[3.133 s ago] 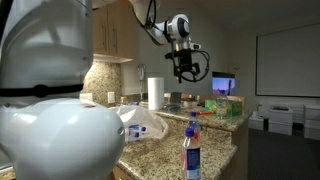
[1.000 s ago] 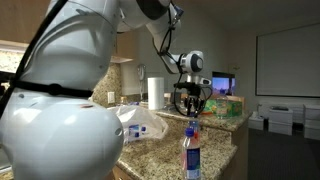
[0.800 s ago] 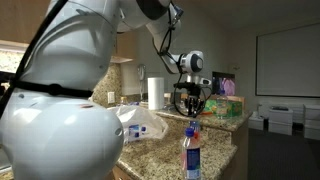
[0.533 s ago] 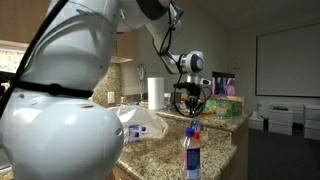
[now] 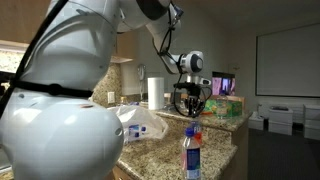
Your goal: Pick up the bottles from the counter and put them in the plastic bag
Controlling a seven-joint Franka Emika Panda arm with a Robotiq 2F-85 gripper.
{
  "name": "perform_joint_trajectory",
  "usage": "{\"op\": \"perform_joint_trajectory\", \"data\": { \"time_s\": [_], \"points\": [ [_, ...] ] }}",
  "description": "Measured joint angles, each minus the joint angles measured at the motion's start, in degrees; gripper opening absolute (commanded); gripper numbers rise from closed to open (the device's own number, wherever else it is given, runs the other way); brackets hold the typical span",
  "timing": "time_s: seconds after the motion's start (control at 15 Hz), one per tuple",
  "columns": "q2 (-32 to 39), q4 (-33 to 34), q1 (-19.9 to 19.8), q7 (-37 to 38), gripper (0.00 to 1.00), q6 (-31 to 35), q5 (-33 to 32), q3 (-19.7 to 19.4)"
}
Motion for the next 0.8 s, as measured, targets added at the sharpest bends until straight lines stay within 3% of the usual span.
{"op": "perform_joint_trajectory", "data": {
  "time_s": [0.33,0.47,0.6,0.67,0.73,0.8],
  "points": [
    [0.0,0.4,0.0,0.0,0.95,0.2,0.0,-0.1],
    [0.3,0.6,0.0,0.0,1.0,0.5,0.0,-0.1],
    [1.0,1.2,0.0,0.3,0.98,0.6,0.0,-0.2],
    [1.4,1.7,0.0,0.6,0.75,0.6,0.0,-0.2],
    [1.9,2.3,0.0,1.0,0.74,0.6,0.0,-0.2],
    [2.4,2.9,0.0,1.2,0.67,0.6,0.0,-0.3]
  ]
}}
